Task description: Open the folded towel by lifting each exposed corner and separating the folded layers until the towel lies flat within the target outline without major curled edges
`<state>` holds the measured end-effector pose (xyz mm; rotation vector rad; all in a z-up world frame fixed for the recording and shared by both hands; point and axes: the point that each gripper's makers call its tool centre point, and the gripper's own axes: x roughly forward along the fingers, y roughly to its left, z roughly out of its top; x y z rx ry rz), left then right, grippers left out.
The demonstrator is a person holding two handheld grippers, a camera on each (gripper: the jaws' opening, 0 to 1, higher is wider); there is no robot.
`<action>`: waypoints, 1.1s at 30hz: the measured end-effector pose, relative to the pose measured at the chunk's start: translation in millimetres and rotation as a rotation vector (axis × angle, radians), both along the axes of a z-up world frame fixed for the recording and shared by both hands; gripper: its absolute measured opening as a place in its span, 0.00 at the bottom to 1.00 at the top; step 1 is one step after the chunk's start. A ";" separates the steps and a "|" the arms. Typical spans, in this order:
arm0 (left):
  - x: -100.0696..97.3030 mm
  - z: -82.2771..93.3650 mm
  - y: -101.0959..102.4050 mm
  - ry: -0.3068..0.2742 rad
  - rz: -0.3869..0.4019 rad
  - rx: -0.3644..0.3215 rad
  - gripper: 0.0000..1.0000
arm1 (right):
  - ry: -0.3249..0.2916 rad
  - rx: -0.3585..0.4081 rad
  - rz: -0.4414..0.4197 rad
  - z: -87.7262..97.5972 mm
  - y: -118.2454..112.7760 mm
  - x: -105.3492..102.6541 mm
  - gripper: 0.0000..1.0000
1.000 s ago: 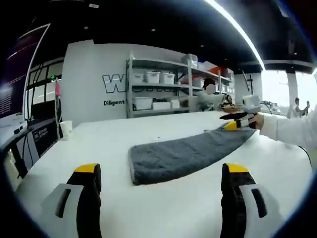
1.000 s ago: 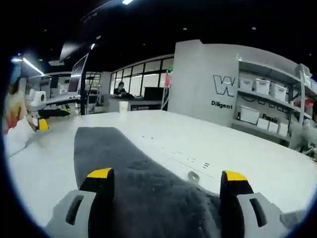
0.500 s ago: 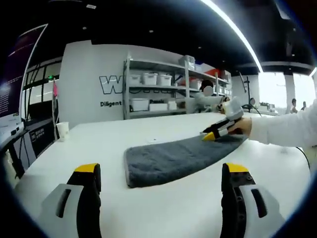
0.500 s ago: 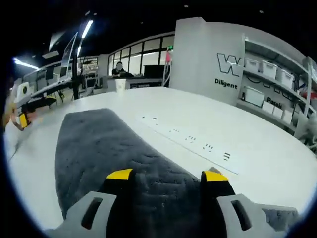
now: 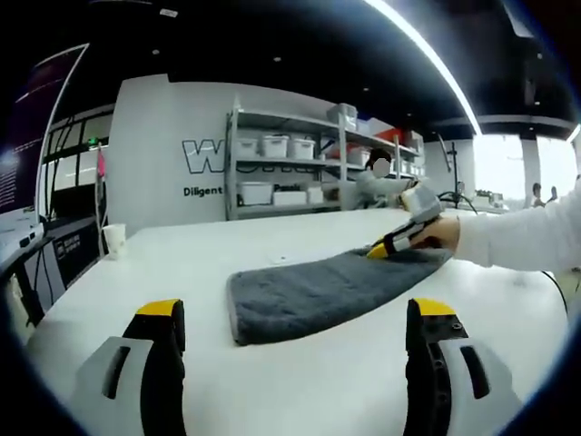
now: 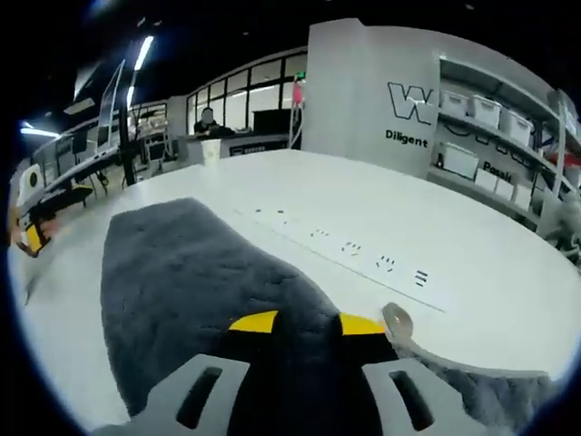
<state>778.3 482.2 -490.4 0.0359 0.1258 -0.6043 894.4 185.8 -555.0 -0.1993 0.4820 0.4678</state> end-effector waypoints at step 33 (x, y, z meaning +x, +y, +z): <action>9.1 3.5 15.3 0.006 0.037 -0.036 1.00 | -0.393 -0.245 0.299 58.4 39.5 -103.6 0.00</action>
